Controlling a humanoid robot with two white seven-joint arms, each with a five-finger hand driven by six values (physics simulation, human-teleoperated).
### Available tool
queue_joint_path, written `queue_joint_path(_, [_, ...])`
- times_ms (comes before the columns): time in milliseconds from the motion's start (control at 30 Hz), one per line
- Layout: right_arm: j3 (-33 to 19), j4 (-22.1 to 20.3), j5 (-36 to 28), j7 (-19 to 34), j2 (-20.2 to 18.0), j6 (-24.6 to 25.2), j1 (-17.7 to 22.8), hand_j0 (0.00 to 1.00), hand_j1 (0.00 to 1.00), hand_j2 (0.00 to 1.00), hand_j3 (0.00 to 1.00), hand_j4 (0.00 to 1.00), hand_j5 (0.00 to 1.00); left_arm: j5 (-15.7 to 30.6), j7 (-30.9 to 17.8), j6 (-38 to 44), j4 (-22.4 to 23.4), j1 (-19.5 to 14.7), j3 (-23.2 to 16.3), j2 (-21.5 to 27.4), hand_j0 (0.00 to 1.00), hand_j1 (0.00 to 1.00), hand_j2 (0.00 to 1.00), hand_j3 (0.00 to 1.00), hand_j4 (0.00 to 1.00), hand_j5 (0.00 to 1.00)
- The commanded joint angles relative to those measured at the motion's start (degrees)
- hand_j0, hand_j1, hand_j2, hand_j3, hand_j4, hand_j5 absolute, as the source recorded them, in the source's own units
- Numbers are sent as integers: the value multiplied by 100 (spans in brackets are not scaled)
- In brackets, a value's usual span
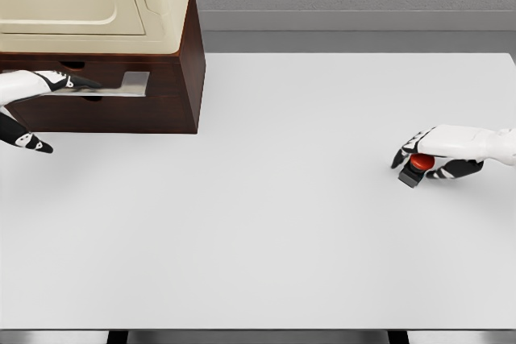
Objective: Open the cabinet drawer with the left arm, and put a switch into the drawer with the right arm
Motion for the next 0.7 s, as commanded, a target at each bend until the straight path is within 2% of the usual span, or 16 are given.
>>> queue_joint_path(0, [-13, 56, -31, 3, 35, 11, 0, 55, 55, 55, 55, 55, 55, 44, 1, 14, 4, 0, 1, 13, 100, 100, 100, 100, 100, 100])
queue_joint_path(200, [-31, 30, -22, 38, 62, 11, -53, 55, 55, 55, 55, 55, 55, 61, 1, 14, 118, 0, 1, 4, 100, 100, 100, 100, 100, 100])
queue_joint_path(300, [-347, -31, -31, 47, 53, 11, -88, 55, 55, 55, 55, 55, 55, 61, 1, 14, 188, -9, 9, -14, 100, 100, 100, 100, 100, 100])
queue_joint_path(533, [-655, -559, -57, 29, 44, 11, -167, 55, 55, 55, 55, 55, 55, 61, 1, 14, 276, -9, 1, -75, 100, 100, 100, 100, 100, 100])
queue_joint_path(667, [-716, -655, -101, -6, 79, 11, -237, 55, 55, 55, 55, 55, 55, 61, 1, 14, 320, 0, 1, -154, 100, 100, 100, 100, 100, 100])
